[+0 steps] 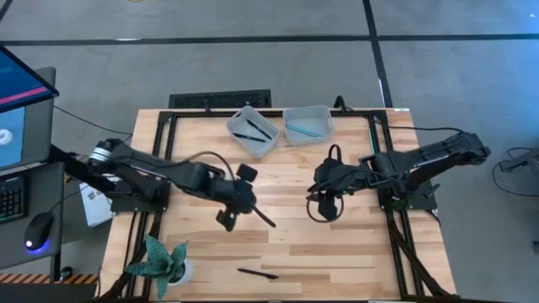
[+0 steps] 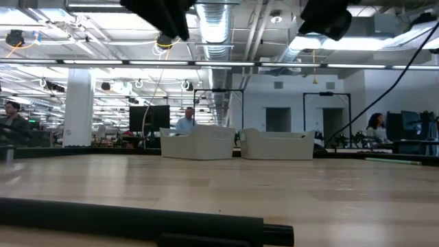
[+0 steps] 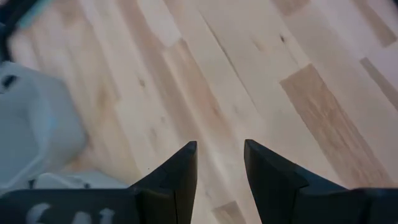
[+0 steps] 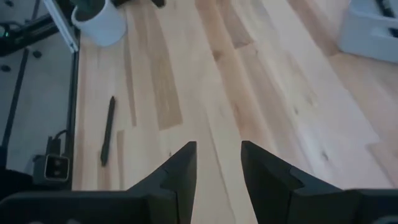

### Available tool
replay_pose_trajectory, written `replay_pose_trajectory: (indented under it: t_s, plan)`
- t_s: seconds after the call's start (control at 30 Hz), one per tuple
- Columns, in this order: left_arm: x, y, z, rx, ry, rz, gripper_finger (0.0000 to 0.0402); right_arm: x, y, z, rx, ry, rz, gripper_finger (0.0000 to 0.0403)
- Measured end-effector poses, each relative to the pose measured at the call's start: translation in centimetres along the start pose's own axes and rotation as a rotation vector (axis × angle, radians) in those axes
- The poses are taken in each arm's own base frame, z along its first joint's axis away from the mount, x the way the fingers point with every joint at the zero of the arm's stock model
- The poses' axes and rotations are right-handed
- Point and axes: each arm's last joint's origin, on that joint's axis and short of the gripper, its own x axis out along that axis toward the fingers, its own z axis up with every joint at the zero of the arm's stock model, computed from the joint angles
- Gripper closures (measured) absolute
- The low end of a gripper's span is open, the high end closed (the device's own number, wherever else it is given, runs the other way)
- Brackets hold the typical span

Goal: Sort pens & pencils
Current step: Put the black pen into the left gray bin

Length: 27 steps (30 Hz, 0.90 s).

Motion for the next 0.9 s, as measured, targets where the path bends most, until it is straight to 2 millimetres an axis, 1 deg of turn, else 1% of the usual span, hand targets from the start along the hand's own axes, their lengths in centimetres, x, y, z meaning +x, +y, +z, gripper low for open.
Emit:
replay_pose_trajectory:
  t_s: [0.1, 0.17, 0.27, 0.47, 0.53, 0.63, 0.73, 0.9]
  plan:
    - [1.6, -1.0, 0.6, 0.0, 0.009, -0.053, 0.0278, 0.2, 0.2, -0.5, 0.011, 0.014, 0.005, 0.0259]
    - [2.3, -1.8, 1.1, -0.01, -0.009, -0.092, 0.0278, 0.4, 0.2, -1.0, 0.036, 0.029, 0.0, 0.0259]
    - [2.8, -2.6, 1.9, -0.036, -0.05, -0.11, 0.0278, 0.8, 0.3, -1.9, 0.059, 0.055, -0.008, 0.0258]
    - [3.2, -4.4, 2.7, -0.1, -0.064, -0.137, 0.0278, 1.1, 0.9, -2.9, 0.063, 0.081, 0.0, 0.0255]
    - [3.4, -5.2, 2.9, -0.102, -0.057, -0.156, 0.0278, 1.1, 1.1, -3.1, 0.056, 0.083, 0.007, 0.0255]
    - [4.4, -6.4, 3.4, -0.094, -0.071, -0.193, 0.0278, 1.1, 1.3, -3.1, 0.053, 0.074, 0.019, 0.0257]
    - [5.8, -7.7, 3.6, -0.092, -0.044, -0.225, 0.0278, 1.1, 1.6, -2.9, 0.054, 0.052, 0.038, 0.0259]
    - [7.9, -9.4, 3.9, -0.091, -0.024, -0.277, 0.0278, 1.1, 1.6, -2.8, 0.069, 0.041, 0.045, 0.0257]
